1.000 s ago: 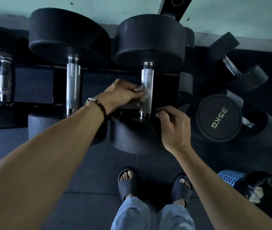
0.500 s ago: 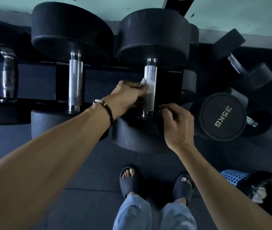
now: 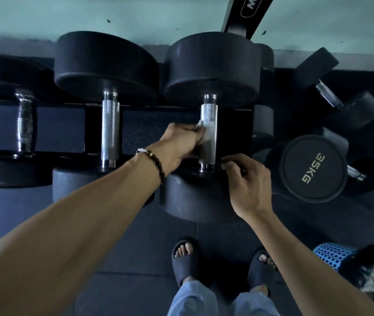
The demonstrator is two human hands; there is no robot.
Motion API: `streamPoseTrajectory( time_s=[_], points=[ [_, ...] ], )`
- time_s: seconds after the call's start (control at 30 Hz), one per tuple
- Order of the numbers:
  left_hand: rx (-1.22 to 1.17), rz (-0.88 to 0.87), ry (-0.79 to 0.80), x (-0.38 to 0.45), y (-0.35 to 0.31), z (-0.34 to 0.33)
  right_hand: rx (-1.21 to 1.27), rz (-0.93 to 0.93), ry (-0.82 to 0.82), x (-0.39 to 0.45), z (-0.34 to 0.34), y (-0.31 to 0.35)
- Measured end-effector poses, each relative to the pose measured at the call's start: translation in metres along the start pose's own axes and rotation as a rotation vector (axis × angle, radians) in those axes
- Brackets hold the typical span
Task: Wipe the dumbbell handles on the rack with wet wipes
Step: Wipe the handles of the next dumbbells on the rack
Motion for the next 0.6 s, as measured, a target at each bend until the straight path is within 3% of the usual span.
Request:
streamPoseTrajectory(
  time_s=[0.17, 0.3, 0.43, 0.6],
  points=[
    [-0.339, 0.09, -0.042, 0.02, -0.019, -0.006, 0.004, -0.007, 0.008, 0.001, -0.003, -0.007],
    [-0.163, 0.123, 0.073, 0.002, 0.001, -0.005, 0.018, 0.019, 0.006, 0.001, -0.002, -0.003],
    [-0.229, 0.037, -0.026, 0.022, -0.03, -0.004, 0.0, -0.039, 0.022, 0.0, -0.003, -0.006],
    [-0.143, 0.183, 0.073, 0.017, 0.008, -0.009, 0.007, -0.007, 0.015, 0.001, -0.003, -0.005]
  ],
)
Point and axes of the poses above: each hand's wrist, its own x-axis towards the middle knuckle, its own z-axis out of the back of the hand, y = z × x, the point moved 8 cm from there along x, towards the middle knuckle, and after that the axes turned 6 degrees about z, right-handed, at the moved point
